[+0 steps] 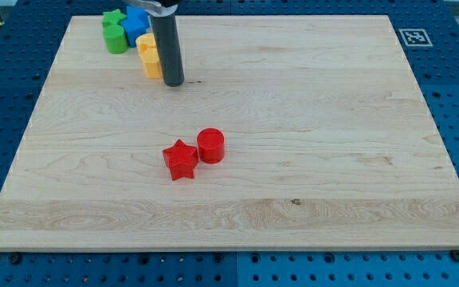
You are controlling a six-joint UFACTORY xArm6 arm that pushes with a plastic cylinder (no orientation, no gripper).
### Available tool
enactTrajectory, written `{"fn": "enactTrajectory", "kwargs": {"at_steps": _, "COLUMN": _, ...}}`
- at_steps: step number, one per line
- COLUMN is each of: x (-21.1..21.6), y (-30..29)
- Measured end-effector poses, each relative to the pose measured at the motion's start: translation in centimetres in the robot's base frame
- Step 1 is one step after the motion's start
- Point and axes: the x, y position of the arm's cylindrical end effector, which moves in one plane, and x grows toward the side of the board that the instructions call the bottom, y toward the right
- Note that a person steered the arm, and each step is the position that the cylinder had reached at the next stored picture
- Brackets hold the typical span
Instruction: Push the yellow blocks into group of blocks
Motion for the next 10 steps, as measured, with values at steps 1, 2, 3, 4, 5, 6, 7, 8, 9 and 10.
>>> {"fn": "enactTrajectory", "kwargs": {"at_steps": 1, "x": -1.6, "y": -1.4}}
{"fn": "enactTrajectory", "kwargs": {"at_steps": 2, "x": -2.1, "y": -2.8}}
{"fn": "enactTrajectory", "kwargs": {"at_steps": 3, "x": -2.1, "y": -4.3}}
{"fn": "enactTrajectory", "kwargs": {"at_steps": 4, "x": -2.5, "y": -5.1}}
{"fn": "enactTrajectory", "kwargs": {"at_steps": 5, "x": -3.1, "y": -6.3}}
{"fn": "enactTrajectory", "kwargs": {"at_steps": 6, "x": -3.7, "y": -6.7}}
{"fn": "enactTrajectory", "kwargs": {"at_steps": 7, "x": -3.7, "y": -7.6}}
{"fn": "enactTrajectory", "kwargs": {"at_steps": 8, "x": -3.6, "y": -7.5}}
{"fn": "enactTrajectory", "kwargs": {"at_steps": 9, "x": -0.8, "y": -2.7}}
{"fn": "enactTrajectory", "kwargs": {"at_steps": 10, "x": -0.8, "y": -0.6}}
